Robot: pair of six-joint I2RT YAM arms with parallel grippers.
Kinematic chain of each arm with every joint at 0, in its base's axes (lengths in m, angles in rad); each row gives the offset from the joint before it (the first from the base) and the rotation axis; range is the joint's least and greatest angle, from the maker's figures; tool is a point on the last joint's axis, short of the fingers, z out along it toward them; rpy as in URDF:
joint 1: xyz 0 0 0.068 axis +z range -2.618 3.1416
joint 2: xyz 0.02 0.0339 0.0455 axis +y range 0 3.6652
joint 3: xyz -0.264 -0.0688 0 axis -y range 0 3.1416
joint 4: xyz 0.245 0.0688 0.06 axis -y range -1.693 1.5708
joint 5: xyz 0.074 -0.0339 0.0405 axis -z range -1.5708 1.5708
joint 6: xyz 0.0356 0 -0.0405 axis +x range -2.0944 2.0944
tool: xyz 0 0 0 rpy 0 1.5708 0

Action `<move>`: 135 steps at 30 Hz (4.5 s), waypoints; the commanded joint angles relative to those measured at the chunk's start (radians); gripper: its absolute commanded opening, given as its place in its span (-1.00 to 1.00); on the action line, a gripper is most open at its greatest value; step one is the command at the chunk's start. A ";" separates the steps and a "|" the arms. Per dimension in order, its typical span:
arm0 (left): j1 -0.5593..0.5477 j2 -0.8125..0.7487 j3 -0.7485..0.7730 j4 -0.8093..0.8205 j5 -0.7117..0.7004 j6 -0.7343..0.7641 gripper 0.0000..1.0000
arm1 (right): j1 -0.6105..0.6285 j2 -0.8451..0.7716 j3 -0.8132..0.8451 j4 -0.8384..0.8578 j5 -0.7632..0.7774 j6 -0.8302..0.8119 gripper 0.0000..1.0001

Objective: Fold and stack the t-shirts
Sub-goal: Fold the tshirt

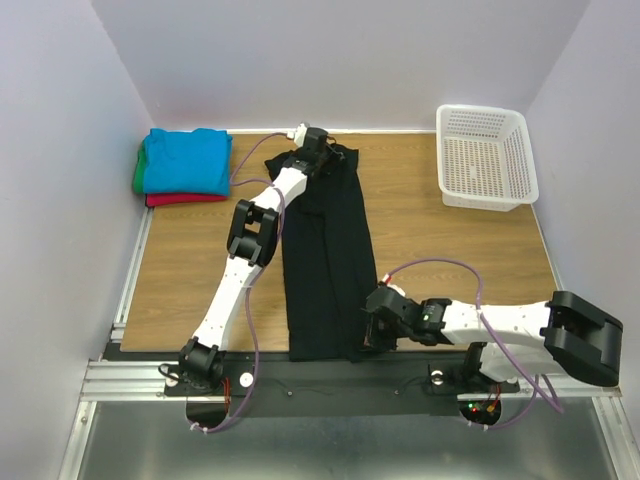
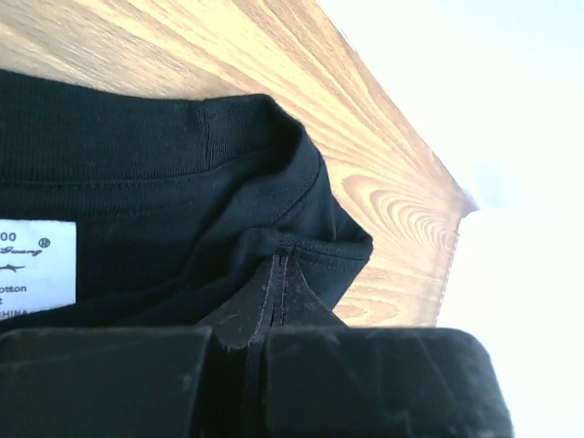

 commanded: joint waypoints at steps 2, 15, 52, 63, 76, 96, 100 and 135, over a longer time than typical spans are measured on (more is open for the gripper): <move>0.012 -0.014 0.055 0.079 -0.043 -0.007 -1.00 | 0.044 -0.006 0.076 -0.104 0.100 -0.080 -0.89; -0.039 -0.496 -0.140 -0.079 0.065 0.278 0.97 | 0.043 -0.155 0.229 -0.135 0.198 -0.275 -0.06; -0.531 -1.945 -2.197 -0.337 0.101 -0.114 0.06 | -0.029 -0.227 0.329 -0.493 0.166 -0.533 0.73; -0.597 -1.920 -2.214 -0.360 0.080 -0.159 -0.90 | 0.171 -0.016 0.364 -0.347 0.095 -0.596 0.61; -0.597 -1.925 -2.206 -0.332 0.065 -0.164 -0.98 | 0.258 0.222 0.402 -0.312 0.194 -0.536 0.00; -0.597 -1.910 -2.212 -0.308 0.077 -0.153 -1.00 | 0.265 0.291 0.392 -0.304 0.229 -0.484 -0.23; -0.597 -1.911 -2.211 -0.311 0.074 -0.154 -1.00 | 0.265 0.299 0.392 -0.319 0.235 -0.504 -0.28; -0.597 -2.000 -2.211 -0.375 0.043 -0.173 -1.00 | 0.268 0.254 0.498 -0.284 0.176 -0.482 -0.99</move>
